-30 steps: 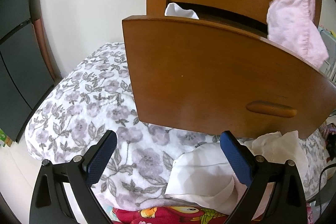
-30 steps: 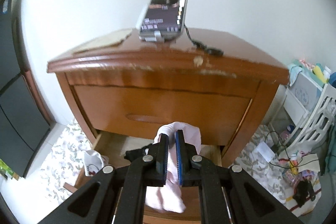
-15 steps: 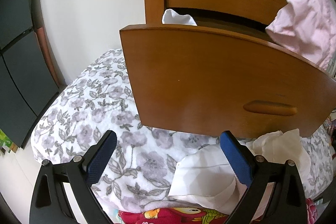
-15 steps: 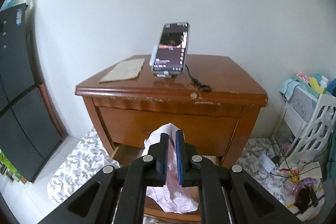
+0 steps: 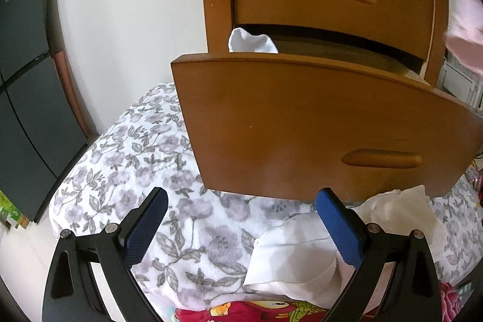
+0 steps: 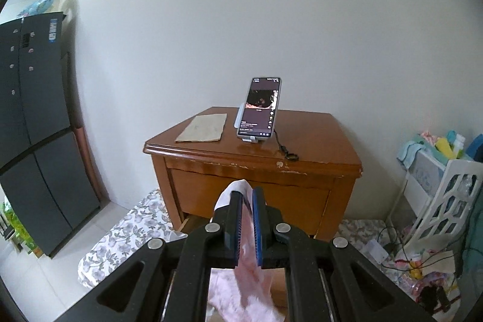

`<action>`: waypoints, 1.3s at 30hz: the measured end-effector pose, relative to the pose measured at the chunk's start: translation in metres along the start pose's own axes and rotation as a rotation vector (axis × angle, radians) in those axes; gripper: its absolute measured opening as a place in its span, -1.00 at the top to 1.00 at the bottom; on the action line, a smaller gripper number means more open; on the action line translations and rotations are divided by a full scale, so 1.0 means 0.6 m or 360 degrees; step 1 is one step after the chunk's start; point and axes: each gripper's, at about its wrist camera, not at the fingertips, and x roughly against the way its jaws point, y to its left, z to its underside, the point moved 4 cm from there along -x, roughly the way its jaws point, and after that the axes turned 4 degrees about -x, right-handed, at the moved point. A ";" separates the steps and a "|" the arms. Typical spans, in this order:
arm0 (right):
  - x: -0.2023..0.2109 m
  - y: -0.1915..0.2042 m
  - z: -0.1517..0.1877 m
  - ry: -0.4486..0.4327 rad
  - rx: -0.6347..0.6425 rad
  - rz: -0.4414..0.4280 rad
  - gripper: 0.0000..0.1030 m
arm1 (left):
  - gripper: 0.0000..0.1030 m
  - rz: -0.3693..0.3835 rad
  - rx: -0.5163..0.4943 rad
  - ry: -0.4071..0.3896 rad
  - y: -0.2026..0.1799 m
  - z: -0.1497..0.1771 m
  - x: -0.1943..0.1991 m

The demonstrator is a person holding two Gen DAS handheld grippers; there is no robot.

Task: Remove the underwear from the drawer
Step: 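Lower the pink shirt onto the bed and open the right tool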

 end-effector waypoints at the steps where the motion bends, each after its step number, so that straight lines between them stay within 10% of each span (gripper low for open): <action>1: 0.007 0.000 0.002 0.0000 0.0005 -0.0005 0.86 | -0.92 0.0004 0.0000 -0.0001 0.000 0.000 0.001; 22: -0.027 0.025 0.148 0.0418 0.0120 -0.0106 0.86 | -0.92 0.0018 -0.0073 -0.0056 -0.014 -0.002 0.019; 39: -0.237 0.009 0.440 0.1123 0.0054 -0.0094 0.86 | -0.92 0.0030 -0.0056 -0.0055 -0.012 0.000 0.019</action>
